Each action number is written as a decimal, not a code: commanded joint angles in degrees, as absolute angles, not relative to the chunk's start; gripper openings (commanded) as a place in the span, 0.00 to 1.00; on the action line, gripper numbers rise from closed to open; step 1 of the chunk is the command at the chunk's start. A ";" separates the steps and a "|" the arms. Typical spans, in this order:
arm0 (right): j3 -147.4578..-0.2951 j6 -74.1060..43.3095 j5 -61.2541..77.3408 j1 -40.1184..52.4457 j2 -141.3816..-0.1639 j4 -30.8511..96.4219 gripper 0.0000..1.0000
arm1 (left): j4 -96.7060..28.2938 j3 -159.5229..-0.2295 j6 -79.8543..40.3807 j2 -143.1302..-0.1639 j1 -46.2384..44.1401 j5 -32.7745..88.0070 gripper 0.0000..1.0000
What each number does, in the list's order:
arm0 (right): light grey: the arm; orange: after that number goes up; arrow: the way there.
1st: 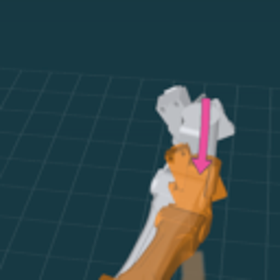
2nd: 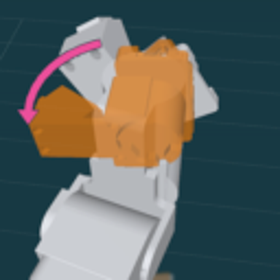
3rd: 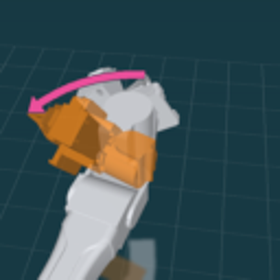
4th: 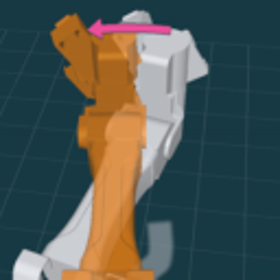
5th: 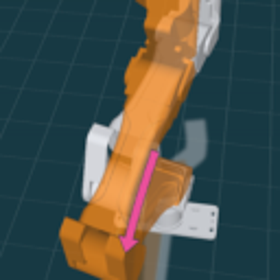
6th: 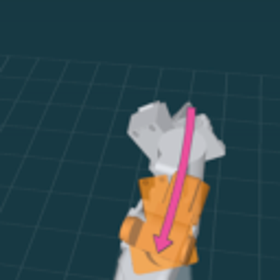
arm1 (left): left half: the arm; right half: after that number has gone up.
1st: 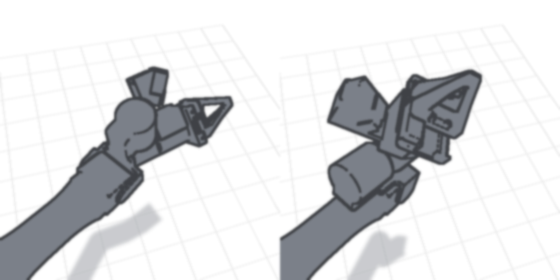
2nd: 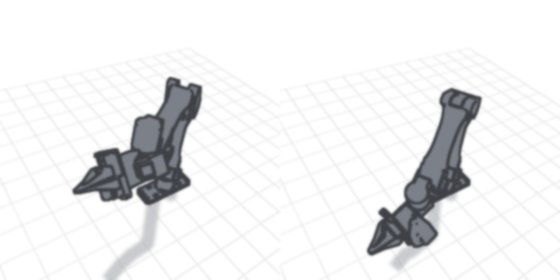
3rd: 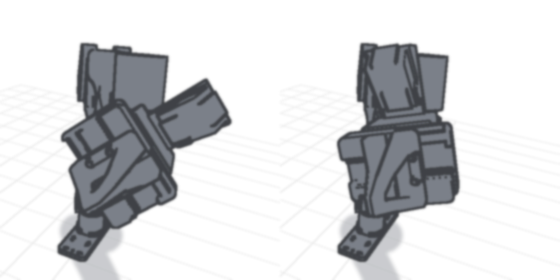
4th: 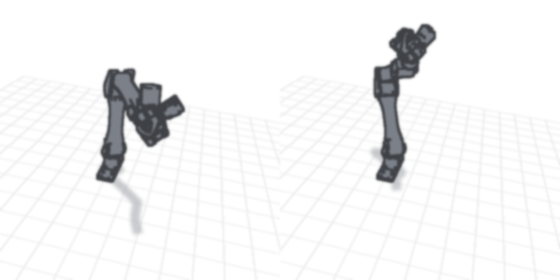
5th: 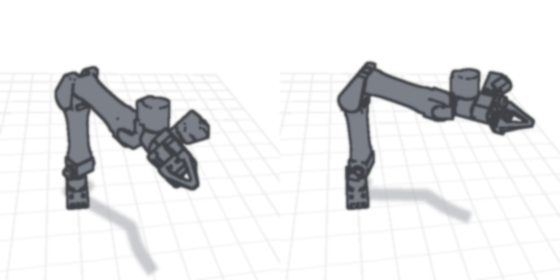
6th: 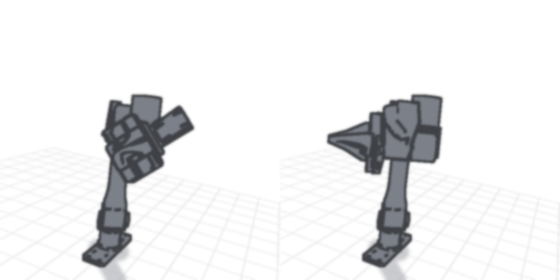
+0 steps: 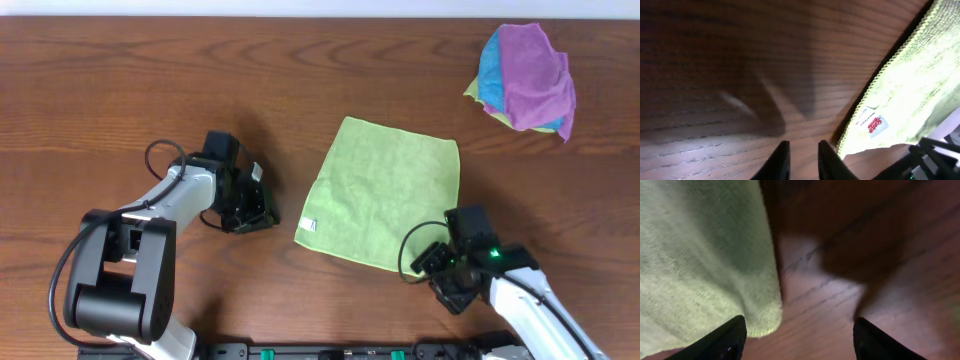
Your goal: Fold the cloth
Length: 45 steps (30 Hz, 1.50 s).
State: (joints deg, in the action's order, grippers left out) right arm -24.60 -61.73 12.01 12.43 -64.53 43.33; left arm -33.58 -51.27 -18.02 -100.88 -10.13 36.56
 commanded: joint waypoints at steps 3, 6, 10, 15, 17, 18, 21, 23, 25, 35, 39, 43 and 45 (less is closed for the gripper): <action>-19.77 -64.73 11.84 12.01 -64.07 36.60 0.66 | -33.82 -52.31 -13.87 -101.45 -9.78 38.65 0.27; -17.50 -64.71 11.73 12.01 -64.07 31.75 0.58 | -33.82 -52.31 -12.95 -101.45 -9.80 39.35 0.31; -16.32 -65.19 10.79 12.01 -64.07 28.86 0.22 | -33.82 -52.53 -11.75 -101.45 -9.93 40.51 0.34; -16.34 -65.14 12.99 12.03 -64.07 28.64 0.01 | -33.89 -53.89 -11.77 -101.43 -10.55 40.73 0.34; -16.38 -65.14 14.57 12.08 -64.05 27.97 0.01 | -33.85 -54.70 -11.79 -101.45 -11.00 41.47 0.34; -16.40 -65.14 15.49 12.05 -64.05 27.46 0.01 | -33.87 -55.09 -11.79 -101.45 -11.18 41.95 0.34; -16.51 -65.14 16.21 12.05 -64.05 27.18 0.01 | -33.87 -55.75 -12.25 -101.45 -11.68 42.04 0.34; -16.56 -65.12 16.60 12.05 -64.05 27.20 0.01 | -33.82 -55.79 -12.43 -101.45 -12.14 42.04 0.35; -16.60 -65.10 16.97 12.05 -63.94 27.22 0.01 | -33.98 -55.79 -12.43 -101.45 -12.75 42.02 0.35; -17.98 -64.20 16.86 12.05 -62.50 27.59 0.01 | -34.13 -55.46 -15.25 -101.47 -15.05 37.19 0.30; -18.37 -64.20 16.71 12.05 -62.02 27.64 0.01 | -34.04 -54.48 -15.92 -101.47 -15.07 36.62 0.27; -18.37 -64.16 16.73 12.05 -62.02 27.64 0.01 | -33.30 -52.45 -17.04 -101.47 -15.07 36.67 0.25; -18.39 -64.18 16.73 12.05 -62.02 27.64 0.01 | -32.88 -51.57 -17.82 -101.47 -15.33 36.71 0.25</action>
